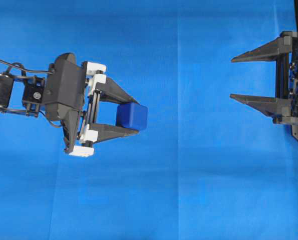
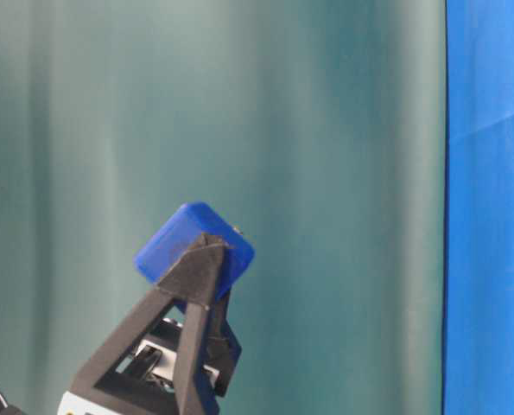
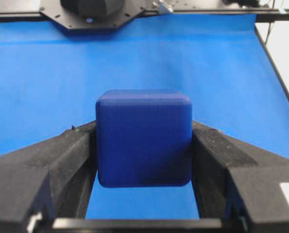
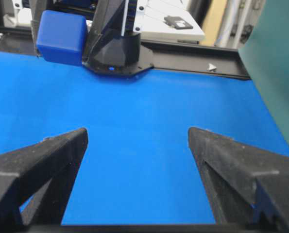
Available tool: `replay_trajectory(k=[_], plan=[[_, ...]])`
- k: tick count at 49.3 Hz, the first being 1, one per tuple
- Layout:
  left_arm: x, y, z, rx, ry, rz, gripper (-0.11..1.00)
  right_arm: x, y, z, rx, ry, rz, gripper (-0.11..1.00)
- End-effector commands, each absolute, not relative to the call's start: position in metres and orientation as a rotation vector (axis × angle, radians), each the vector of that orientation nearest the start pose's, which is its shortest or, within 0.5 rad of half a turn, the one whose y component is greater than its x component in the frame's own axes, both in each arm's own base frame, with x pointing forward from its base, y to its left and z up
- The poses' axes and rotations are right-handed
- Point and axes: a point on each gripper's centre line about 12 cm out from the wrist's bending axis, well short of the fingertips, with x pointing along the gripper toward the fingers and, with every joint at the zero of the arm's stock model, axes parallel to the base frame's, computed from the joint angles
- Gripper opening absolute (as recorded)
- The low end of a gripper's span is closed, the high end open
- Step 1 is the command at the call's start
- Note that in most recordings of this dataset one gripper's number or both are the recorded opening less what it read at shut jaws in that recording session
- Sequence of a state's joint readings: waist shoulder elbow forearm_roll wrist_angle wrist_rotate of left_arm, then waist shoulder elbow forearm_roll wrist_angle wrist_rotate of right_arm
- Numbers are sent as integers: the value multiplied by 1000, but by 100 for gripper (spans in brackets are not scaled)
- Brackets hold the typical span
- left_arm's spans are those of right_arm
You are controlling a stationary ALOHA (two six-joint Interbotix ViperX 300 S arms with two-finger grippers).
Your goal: Handover the blue block to the right arm after grasping it with the left arm, then place it in the designated position.
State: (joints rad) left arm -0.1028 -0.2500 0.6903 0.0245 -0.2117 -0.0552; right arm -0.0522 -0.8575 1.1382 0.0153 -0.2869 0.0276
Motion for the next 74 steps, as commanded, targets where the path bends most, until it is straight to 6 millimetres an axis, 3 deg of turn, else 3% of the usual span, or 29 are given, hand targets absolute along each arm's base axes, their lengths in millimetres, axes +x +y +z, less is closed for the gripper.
replay_trajectory(k=[1, 57, 74], plan=[[366, -36, 290, -19, 182, -98, 49, 221, -12, 299, 44, -46, -58, 98], [367, -31, 288, -18, 187, -84, 49, 222, -10, 302, 37, -48, -47, 98], [367, -29, 288, -18, 187, -81, 49, 224, 23, 318, -263, -68, 119, 96]])
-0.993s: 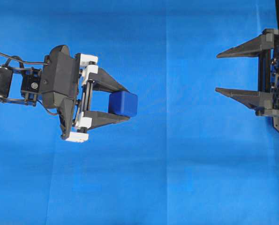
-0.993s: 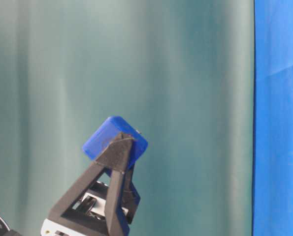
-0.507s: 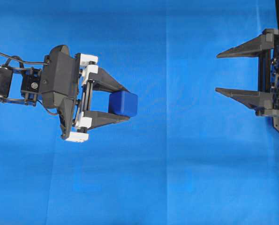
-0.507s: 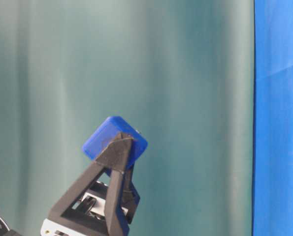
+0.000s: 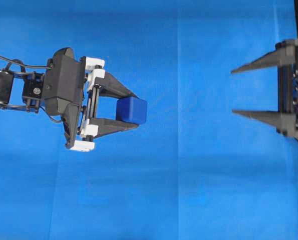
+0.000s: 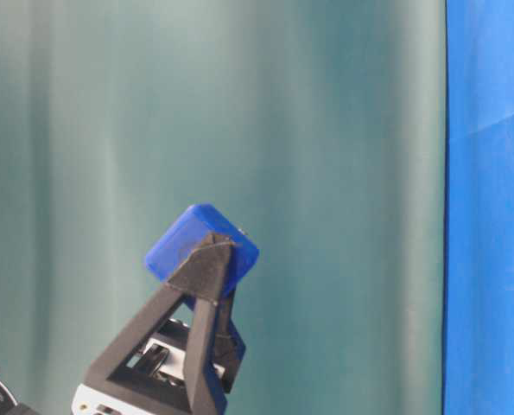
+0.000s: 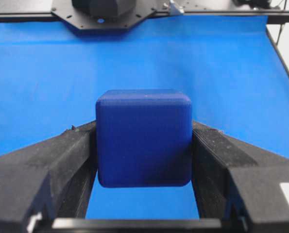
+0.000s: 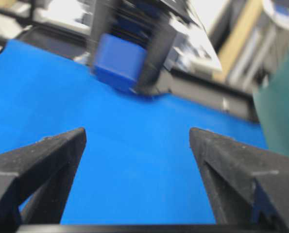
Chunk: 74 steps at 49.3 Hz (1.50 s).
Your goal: Handover the blue block to the right arm after grasping it with the left arm, then place it in the designated position.
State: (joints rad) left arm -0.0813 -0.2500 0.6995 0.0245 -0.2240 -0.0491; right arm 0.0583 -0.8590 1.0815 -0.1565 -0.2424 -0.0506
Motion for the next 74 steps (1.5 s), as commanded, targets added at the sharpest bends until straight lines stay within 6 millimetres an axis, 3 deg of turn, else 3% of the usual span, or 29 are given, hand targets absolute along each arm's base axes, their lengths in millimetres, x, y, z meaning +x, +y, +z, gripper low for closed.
replay_trajectory(k=[1, 36, 74], plan=[[367, -29, 288, -18, 187, -81, 49, 223, 25, 318, -287, -70, 127, 96], [367, -29, 290, -22, 170, -79, 49, 226, 33, 312, -1035, -101, 182, 95], [366, -29, 290, -24, 171, -79, 49, 227, 31, 307, -1083, -56, 187, 95]])
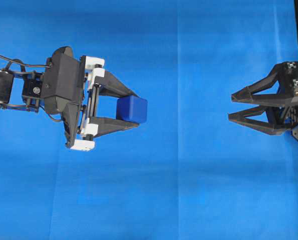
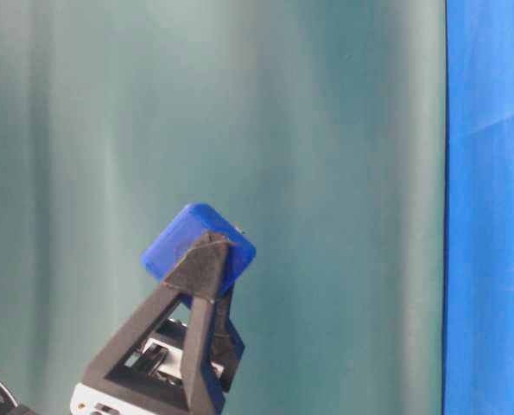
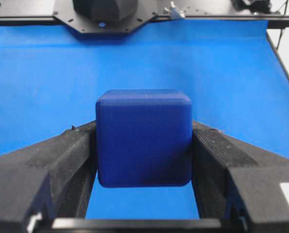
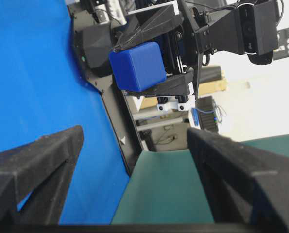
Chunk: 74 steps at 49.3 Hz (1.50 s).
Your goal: Handover the blue block to the right arm after grasping it with the left arm, then place it in the designated position.
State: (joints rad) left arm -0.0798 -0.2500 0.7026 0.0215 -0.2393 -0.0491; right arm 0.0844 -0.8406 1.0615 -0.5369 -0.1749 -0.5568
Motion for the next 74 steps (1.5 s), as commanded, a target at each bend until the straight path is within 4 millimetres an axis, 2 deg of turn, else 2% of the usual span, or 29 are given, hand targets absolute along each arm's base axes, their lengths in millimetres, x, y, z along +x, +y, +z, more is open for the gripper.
replay_trajectory(k=[1, 50, 59, 74], plan=[[366, -29, 290, -24, 171, -79, 49, 227, 30, 307, -1082, -55, 185, 95], [366, -29, 289, -28, 173, -78, 49, 228, 35, 308, -1086, -75, 201, 95], [366, -29, 291, -28, 169, -79, 49, 245, 37, 309, -1113, -52, 218, 95], [365, -29, 291, -39, 167, -78, 49, 298, 40, 315, -1183, -33, 241, 95]])
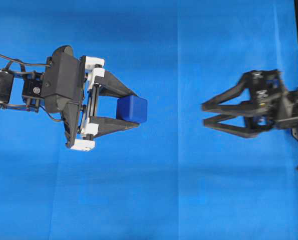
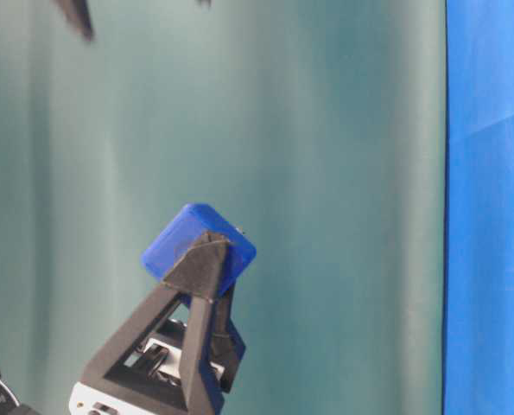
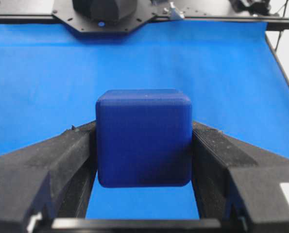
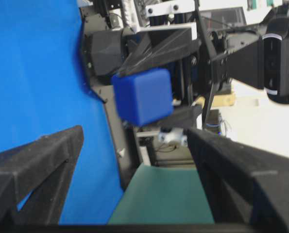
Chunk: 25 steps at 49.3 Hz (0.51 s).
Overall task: Handover the blue block to the right arm after grasping it with the left arm, then place it in the designated position.
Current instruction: 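Move the open right gripper toward the cube held by the left gripper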
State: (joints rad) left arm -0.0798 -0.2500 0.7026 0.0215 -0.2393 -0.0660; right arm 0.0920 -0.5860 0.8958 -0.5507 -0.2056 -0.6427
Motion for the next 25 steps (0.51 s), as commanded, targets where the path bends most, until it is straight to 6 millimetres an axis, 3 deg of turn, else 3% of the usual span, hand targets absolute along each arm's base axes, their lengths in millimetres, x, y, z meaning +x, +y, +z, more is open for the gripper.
replay_trajectory(k=[1, 25], plan=[[365, -29, 291, -40, 169, -77, 49, 301, 40, 315, -1188, -33, 243, 95], [365, -29, 291, -42, 169, -77, 49, 376, 36, 312, -1219, 20, 247, 95]])
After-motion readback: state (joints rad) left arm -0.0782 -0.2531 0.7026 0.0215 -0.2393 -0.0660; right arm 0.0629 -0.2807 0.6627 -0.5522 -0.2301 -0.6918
